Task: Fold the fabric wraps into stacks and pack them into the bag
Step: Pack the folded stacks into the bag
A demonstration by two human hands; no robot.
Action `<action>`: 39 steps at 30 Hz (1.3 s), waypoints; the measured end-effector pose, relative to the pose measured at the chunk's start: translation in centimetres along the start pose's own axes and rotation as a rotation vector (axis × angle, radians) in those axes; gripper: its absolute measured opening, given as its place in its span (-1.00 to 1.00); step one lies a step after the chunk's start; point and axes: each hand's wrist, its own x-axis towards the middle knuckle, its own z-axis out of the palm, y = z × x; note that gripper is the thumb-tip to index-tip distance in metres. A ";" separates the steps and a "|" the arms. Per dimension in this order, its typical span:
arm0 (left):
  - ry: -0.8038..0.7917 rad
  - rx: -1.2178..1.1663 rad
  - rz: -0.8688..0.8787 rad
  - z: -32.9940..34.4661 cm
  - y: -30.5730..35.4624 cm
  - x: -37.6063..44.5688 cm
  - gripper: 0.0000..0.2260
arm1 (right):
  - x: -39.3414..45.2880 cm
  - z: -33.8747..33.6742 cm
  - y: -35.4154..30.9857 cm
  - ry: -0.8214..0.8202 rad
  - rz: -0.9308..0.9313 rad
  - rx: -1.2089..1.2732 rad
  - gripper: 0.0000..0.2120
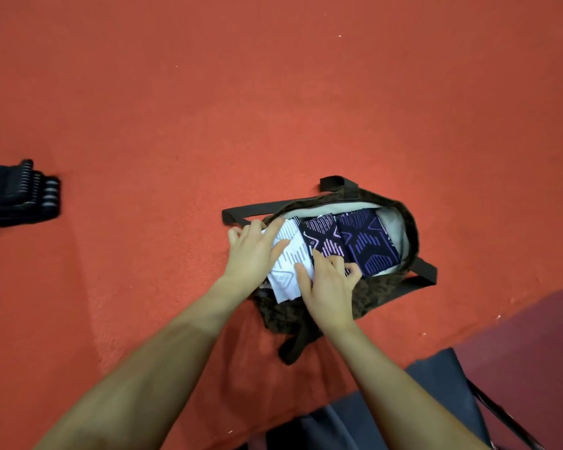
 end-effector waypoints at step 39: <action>0.267 -0.010 -0.259 -2.9 -3.2 -5.5 -0.72 | 3.3 2.4 -4.3 -0.020 -0.210 -0.186 -0.59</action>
